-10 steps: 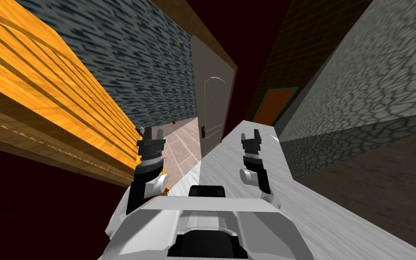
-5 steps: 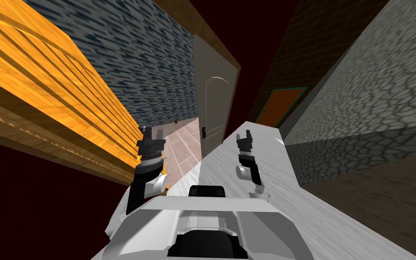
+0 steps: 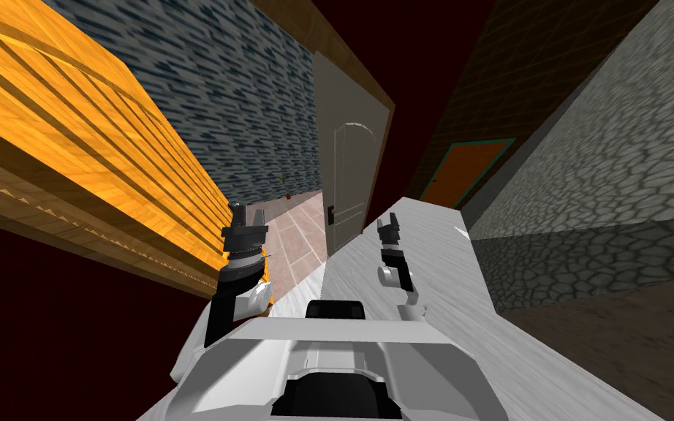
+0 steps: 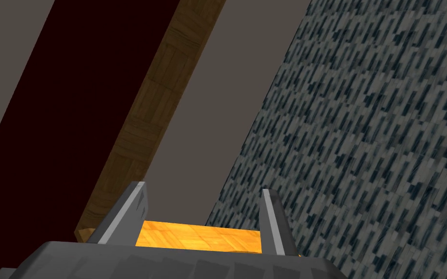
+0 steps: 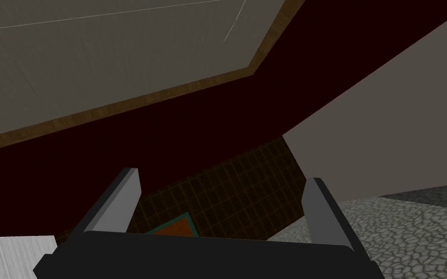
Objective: Push the door open
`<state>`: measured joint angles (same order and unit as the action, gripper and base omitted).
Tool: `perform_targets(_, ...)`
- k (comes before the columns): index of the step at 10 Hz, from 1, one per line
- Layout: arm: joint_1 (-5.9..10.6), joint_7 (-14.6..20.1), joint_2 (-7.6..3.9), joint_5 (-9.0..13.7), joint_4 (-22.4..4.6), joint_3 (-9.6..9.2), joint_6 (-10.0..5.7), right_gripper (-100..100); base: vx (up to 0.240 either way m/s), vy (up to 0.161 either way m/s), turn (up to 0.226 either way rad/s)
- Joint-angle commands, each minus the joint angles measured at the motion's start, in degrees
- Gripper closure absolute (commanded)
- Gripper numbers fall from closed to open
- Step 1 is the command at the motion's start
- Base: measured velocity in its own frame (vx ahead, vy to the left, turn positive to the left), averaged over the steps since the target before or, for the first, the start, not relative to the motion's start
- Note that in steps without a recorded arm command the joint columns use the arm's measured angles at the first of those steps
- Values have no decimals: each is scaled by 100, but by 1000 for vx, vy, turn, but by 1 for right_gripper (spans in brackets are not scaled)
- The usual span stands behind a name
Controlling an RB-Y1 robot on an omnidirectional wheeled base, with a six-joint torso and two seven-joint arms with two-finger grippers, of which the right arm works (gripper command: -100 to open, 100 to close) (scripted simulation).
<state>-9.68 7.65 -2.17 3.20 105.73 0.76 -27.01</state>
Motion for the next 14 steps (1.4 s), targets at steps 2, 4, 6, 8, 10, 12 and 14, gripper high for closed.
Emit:
perform_targets(2, 198, 4, -5, -36, -386, -45, -5, -100, 37, -53, 81)
perform_targets(4, 387, 10, -12, -66, -720, -80, -22, -100, 36, -60, 96)
perform_targets(6, 578, 15, -17, -97, -1043, -116, -39, -100, 30, -58, 86)
perform_targets(8, 770, 21, -22, -127, -1363, -151, -56, -100, 43, -62, 87)
perform_targets(10, 967, 27, -22, -158, -1687, -188, -73, -100, 36, -60, 89)
perform_targets(12, 1164, 33, -22, -189, -2018, -225, -91, -100, 24, -55, 88)
perform_targets(14, 1361, 39, -20, -221, -2315, -261, -108, -100, 24, -34, 64)
